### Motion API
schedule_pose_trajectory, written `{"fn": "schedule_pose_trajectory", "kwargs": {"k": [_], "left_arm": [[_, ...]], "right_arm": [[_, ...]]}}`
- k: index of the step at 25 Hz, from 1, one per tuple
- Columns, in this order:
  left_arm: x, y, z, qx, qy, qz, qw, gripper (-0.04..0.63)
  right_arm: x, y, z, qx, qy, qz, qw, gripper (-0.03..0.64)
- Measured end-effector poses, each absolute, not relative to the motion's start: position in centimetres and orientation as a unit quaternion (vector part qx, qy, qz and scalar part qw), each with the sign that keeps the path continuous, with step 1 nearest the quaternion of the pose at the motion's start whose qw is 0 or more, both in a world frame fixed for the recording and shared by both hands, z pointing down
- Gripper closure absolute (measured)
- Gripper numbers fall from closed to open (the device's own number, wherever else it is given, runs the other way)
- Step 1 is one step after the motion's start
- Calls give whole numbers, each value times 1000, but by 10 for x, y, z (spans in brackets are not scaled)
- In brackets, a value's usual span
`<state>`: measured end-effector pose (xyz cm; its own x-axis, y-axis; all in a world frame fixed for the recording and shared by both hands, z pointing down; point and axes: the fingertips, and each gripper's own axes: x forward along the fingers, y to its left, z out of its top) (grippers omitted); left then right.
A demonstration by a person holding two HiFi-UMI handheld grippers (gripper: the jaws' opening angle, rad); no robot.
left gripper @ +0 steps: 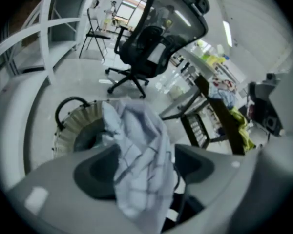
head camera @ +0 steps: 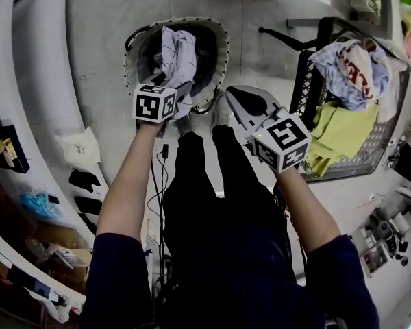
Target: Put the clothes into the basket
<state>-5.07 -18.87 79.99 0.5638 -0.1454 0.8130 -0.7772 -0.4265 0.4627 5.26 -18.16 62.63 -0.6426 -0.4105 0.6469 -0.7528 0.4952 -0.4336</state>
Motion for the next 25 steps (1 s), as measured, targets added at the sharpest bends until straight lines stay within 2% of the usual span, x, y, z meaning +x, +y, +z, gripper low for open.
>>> {"fn": "schedule_pose_trajectory", "kwargs": {"k": [12, 15, 22, 23, 25], "left_arm": [[-51, -189, 749, 785, -317, 307, 434, 258], [-56, -185, 725, 791, -326, 283, 433, 331], [-74, -179, 655, 813, -354, 234, 398, 570], [-77, -177, 644, 818, -354, 231, 390, 591], [-82, -172, 623, 825, -354, 227, 376, 591]], "right_arm": [[37, -185, 613, 340, -840, 355, 232, 609], [32, -187, 604, 339, -843, 350, 227, 609], [13, -185, 572, 332, -856, 333, 216, 611], [10, -184, 567, 332, -857, 331, 214, 611], [6, -182, 557, 332, -859, 328, 209, 611]]}}
